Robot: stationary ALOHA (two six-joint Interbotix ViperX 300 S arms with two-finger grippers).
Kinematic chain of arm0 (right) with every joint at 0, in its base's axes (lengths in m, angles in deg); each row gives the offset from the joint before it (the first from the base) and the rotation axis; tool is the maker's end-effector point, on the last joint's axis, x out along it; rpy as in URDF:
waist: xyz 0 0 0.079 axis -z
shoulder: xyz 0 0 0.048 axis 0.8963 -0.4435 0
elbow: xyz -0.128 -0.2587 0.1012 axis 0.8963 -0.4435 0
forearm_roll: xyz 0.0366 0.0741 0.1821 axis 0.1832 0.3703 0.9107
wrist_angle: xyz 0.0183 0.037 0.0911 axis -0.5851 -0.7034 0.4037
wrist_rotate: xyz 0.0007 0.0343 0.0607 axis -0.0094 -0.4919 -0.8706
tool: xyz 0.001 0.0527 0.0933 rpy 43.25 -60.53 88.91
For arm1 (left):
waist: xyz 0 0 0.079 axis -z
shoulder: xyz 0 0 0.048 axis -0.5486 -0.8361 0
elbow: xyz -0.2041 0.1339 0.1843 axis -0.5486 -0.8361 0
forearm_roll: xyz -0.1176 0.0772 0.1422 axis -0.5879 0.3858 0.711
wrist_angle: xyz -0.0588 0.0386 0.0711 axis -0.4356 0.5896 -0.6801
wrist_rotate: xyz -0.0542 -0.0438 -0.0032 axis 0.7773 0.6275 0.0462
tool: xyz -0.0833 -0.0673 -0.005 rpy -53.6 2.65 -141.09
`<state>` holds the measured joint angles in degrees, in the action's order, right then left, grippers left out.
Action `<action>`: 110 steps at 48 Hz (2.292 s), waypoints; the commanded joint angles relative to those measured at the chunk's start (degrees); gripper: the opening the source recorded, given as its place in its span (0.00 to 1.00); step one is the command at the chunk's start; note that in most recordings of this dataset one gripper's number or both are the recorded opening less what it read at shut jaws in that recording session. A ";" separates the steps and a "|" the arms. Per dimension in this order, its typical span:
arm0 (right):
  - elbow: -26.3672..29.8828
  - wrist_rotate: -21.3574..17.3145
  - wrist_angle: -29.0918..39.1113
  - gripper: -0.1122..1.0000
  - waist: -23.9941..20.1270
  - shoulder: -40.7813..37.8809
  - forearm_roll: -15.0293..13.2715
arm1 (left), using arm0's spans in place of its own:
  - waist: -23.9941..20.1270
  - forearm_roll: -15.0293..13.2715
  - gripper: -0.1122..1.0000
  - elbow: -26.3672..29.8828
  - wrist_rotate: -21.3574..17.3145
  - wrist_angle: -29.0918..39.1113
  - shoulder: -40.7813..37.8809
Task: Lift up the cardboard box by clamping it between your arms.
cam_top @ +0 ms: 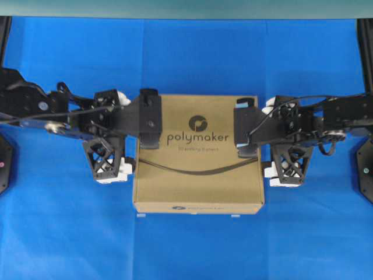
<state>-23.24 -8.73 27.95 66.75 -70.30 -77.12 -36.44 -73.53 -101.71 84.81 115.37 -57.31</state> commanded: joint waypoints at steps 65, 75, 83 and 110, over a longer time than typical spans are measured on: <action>-3.25 -0.26 -16.35 1.00 0.18 -11.69 0.18 | -2.02 0.00 0.88 -4.92 0.26 -12.57 -9.58; -5.36 -1.14 -16.52 1.00 0.53 -10.55 0.35 | -2.64 0.00 0.88 -6.68 0.26 -12.48 -9.14; -6.68 -2.02 -17.40 1.00 0.53 -9.58 0.44 | -2.64 0.00 0.88 -8.09 0.26 -12.39 -8.35; -12.74 -2.55 -15.21 1.00 0.97 2.20 0.88 | -2.72 0.00 0.88 -14.15 0.97 -11.51 0.62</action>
<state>-35.55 -10.93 12.48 67.54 -72.24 -76.50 -39.25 -73.62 -115.16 85.77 104.03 -60.22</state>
